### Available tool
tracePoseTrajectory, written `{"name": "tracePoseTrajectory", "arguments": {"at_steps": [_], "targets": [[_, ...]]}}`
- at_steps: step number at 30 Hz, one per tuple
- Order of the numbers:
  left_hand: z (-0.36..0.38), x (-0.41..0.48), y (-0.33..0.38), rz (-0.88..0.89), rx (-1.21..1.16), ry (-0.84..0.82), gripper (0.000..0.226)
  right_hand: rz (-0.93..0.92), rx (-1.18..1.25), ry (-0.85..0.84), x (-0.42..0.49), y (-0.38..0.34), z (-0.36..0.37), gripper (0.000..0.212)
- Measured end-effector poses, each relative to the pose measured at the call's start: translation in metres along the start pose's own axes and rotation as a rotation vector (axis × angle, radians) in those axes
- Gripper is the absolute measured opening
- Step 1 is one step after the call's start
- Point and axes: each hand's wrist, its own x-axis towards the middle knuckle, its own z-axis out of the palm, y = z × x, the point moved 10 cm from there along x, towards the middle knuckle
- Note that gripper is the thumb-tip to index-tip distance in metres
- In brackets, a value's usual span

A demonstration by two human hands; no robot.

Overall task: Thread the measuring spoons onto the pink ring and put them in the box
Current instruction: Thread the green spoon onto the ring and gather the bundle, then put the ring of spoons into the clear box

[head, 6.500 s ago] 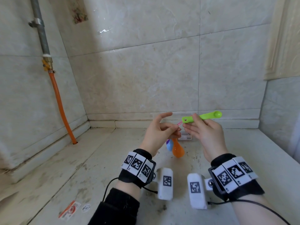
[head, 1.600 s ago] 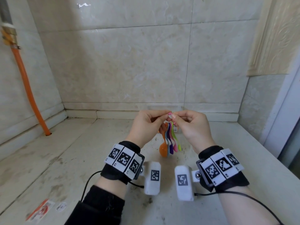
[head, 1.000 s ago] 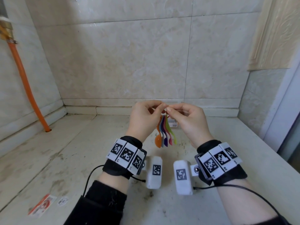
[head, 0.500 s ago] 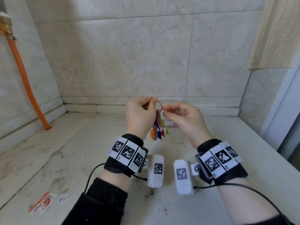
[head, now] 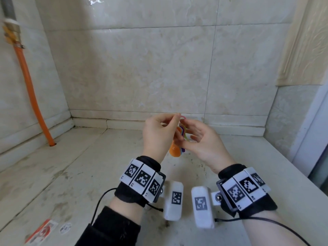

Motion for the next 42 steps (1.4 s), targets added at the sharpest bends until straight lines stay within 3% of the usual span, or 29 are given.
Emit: {"name": "tracePoseTrajectory", "arguments": {"at_steps": [4, 9, 19, 30, 32, 36, 42], "targets": [[0.001, -0.002, -0.002, -0.035, -0.020, -0.005, 0.020, 0.001, -0.045, -0.001, 0.000, 0.000, 0.000, 0.061], [0.002, -0.003, -0.006, -0.103, -0.081, -0.030, 0.022, 0.014, -0.044, -0.018, -0.002, 0.001, 0.004, 0.046], [-0.001, 0.001, 0.000, -0.037, 0.140, -0.062, 0.024, 0.044, -0.084, -0.048, -0.003, -0.001, 0.007, 0.052], [-0.001, 0.002, -0.004, -0.053, 0.088, -0.039, 0.024, 0.052, -0.049, -0.047, -0.002, 0.001, 0.007, 0.044], [-0.001, 0.006, -0.007, -0.077, 0.068, -0.058, 0.025, 0.067, -0.005, 0.007, 0.000, 0.005, 0.000, 0.046], [-0.006, 0.015, -0.030, -0.229, 0.046, -0.054, 0.020, 0.052, 0.093, 0.273, 0.002, 0.008, -0.038, 0.047], [0.001, 0.048, -0.050, -0.300, 0.554, -0.137, 0.022, 0.042, 0.213, 0.442, 0.001, 0.017, -0.062, 0.044]]}}
